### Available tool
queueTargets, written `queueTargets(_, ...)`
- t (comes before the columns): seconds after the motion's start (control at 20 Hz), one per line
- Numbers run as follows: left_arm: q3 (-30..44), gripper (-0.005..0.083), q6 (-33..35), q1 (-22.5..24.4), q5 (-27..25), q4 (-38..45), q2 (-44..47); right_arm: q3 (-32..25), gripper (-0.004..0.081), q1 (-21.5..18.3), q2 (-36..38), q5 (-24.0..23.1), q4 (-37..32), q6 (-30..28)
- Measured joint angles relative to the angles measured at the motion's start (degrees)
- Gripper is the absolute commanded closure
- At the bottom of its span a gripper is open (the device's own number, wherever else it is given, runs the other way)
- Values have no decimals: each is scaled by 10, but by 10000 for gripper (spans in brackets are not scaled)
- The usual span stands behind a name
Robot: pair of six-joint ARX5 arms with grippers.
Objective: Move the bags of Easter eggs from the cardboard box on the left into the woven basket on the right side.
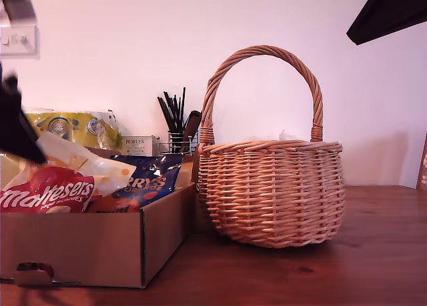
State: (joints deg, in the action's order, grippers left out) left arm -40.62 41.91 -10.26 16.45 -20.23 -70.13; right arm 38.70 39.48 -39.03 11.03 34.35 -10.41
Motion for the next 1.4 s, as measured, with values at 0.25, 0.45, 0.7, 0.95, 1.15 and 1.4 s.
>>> queueTargets(0.25,-22,69,-26,14,61,-49,-24,0,782,0,0,0,0,0)
queueTargets(0.45,-54,69,-28,-4,88,-124,-23,0,782,0,0,0,0,0)
queueTargets(0.7,-54,69,-40,-10,92,-192,-23,0,782,0,0,0,-2,0)
queueTargets(0.95,-54,70,-40,-16,80,-183,-23,0,782,0,0,0,-2,0)
queueTargets(1.15,-54,70,-40,-17,61,-121,-31,0,782,0,0,0,-1,0)
queueTargets(1.4,-54,180,-31,-22,61,-111,-125,0,782,0,0,3,0,0)
